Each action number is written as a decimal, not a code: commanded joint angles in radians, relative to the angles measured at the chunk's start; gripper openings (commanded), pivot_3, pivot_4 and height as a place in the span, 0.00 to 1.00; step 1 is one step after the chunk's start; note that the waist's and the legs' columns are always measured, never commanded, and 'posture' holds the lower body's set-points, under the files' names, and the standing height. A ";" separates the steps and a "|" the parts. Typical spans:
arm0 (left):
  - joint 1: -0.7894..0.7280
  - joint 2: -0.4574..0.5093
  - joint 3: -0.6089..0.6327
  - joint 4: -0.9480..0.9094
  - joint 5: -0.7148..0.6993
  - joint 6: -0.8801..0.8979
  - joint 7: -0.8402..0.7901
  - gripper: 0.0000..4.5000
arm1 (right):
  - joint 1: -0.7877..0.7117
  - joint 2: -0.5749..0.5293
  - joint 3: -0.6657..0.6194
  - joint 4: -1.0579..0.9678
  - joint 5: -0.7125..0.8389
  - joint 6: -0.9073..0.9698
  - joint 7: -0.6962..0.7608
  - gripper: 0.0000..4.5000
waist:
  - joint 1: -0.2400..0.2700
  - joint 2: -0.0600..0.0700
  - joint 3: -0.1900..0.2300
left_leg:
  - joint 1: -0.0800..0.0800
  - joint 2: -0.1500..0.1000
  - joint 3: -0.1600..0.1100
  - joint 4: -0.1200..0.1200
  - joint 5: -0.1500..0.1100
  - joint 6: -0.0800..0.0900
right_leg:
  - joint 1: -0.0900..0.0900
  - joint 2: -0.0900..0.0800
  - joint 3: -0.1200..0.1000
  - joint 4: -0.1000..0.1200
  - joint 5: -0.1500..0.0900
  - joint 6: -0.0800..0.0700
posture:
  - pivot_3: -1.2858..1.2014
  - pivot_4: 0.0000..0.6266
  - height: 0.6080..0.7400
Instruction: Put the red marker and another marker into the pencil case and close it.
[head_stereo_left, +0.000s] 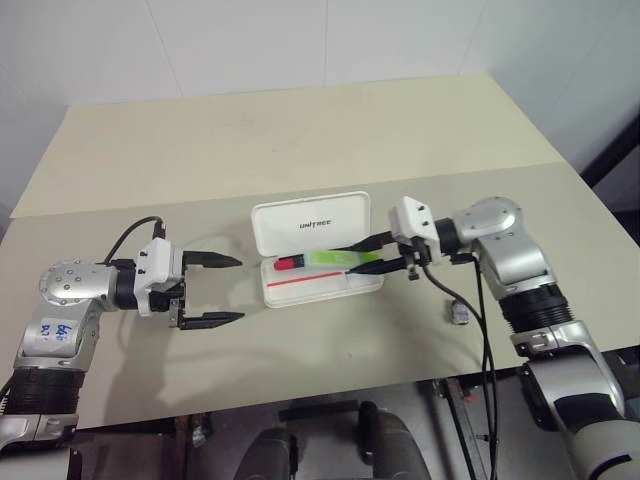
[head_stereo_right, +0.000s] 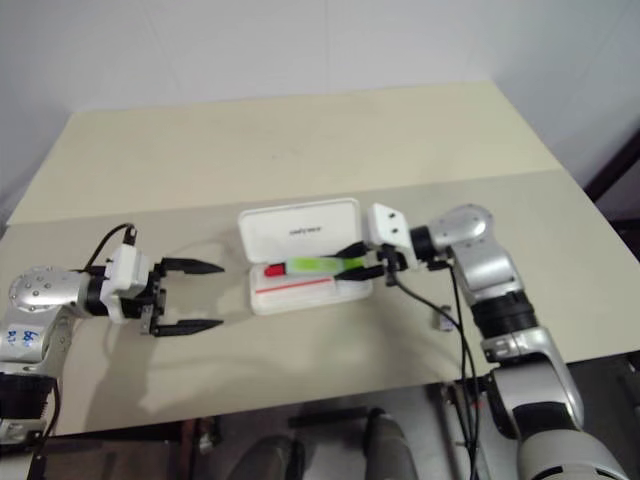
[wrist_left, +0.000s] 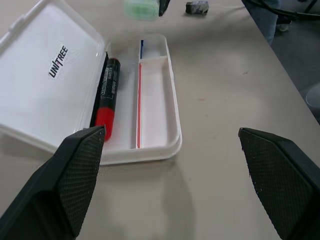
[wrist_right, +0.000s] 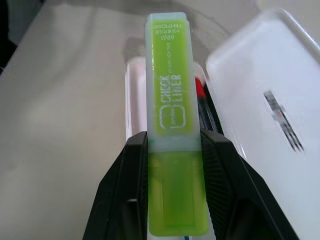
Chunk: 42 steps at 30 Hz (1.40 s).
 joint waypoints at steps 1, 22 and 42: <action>0.012 0.018 0.029 -0.009 -0.001 -0.012 0.003 1.00 | -0.037 0.038 0.043 -0.013 -0.040 0.011 -0.051 0.24 | -0.003 0.000 0.000 | 0.000 0.000 0.000 0.000 0.000 0.000 | 0.000 0.000 0.000 0.000 0.000 0.000 | 0.52 0.24 1.00; 0.034 0.004 0.016 -0.051 -0.005 0.003 0.037 1.00 | -0.075 0.142 0.159 0.162 -0.168 -0.083 -0.105 0.24 | -0.006 0.000 0.000 | 0.000 0.000 0.002 0.000 0.000 0.000 | -0.001 0.000 0.000 0.001 0.000 0.000 | 0.52 0.24 1.00; 0.016 -0.015 0.003 -0.038 0.001 -0.006 0.049 1.00 | -0.146 0.180 0.112 0.192 -0.117 -0.095 -0.116 1.00 | -0.008 0.000 0.000 | 0.000 0.001 0.004 0.000 -0.001 0.000 | -0.004 0.000 0.000 0.002 -0.001 -0.001 | 0.52 0.24 1.00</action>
